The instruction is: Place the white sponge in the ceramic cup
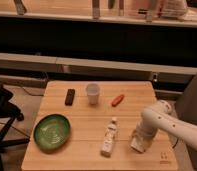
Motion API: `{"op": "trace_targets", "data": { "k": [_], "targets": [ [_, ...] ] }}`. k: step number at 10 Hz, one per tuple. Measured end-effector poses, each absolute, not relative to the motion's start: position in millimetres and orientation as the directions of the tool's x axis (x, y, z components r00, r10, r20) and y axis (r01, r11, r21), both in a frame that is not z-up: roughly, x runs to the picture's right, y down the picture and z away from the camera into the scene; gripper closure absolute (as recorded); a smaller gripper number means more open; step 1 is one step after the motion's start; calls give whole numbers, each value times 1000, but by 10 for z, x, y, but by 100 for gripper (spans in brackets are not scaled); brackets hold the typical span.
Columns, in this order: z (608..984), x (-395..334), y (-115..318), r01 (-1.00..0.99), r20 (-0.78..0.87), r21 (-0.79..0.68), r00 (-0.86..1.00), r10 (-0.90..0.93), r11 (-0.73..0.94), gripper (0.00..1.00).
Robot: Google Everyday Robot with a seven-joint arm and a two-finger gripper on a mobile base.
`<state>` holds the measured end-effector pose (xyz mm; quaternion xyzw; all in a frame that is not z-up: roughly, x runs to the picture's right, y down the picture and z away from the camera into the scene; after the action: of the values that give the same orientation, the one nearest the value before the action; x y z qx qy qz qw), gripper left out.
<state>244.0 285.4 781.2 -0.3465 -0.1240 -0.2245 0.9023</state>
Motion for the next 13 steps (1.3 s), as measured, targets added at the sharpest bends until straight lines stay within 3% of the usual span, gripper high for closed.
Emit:
{"op": "trace_targets", "data": {
  "k": [3, 4, 13],
  "targets": [
    [7792, 2415, 2825, 491, 378, -570, 869, -320, 659, 96],
    [7793, 2394, 2809, 494, 379, -569, 867, -323, 658, 100],
    [7731, 2323, 2345, 508, 368, -551, 860, -354, 662, 100]
  ]
}}
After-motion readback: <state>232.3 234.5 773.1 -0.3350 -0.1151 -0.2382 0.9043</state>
